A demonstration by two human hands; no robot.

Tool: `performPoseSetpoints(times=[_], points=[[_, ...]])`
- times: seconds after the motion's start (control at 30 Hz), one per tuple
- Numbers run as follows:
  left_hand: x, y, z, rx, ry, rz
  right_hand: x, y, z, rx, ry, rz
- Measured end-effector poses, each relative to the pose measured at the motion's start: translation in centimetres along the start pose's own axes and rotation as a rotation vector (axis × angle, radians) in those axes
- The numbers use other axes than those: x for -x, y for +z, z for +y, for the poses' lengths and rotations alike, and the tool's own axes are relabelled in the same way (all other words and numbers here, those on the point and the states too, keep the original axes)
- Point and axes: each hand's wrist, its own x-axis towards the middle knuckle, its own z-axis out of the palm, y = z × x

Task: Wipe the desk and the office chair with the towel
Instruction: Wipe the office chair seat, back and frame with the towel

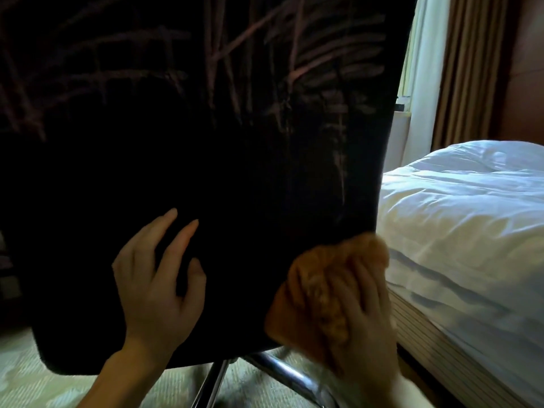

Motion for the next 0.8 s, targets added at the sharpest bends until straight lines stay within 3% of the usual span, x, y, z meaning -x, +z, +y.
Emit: performPoseSetpoints(times=[0.13,0.3,0.4,0.5,0.63,0.73,0.8], points=[[0.1,0.6,0.5,0.006,-0.031,0.023,0.4,-0.5,-0.4,-0.066,0.021,0.062],[0.5,0.9,1.2,-0.01,-0.101,-0.02,-12.4,-3.0,-1.9,-0.105,-0.131,0.373],[0.4,0.9,1.8,-0.022,-0.109,-0.044,-19.3,-3.3,-2.8,-0.031,-0.12,0.522],[0.2,0.7,1.7,-0.026,-0.089,-0.053,-19.0,-2.0,-2.8,0.013,-0.092,0.374],[0.1,0.4,1.6,-0.027,-0.08,-0.071,-8.1,0.4,-2.1,0.025,-0.081,0.148],[0.0,0.4,1.7,-0.036,-0.102,-0.071,-2.4,-0.4,-1.1,0.018,-0.232,-0.124],[0.0,0.4,1.9,-0.012,-0.111,-0.061,-3.0,-2.2,0.0,-0.044,-0.309,-0.151]])
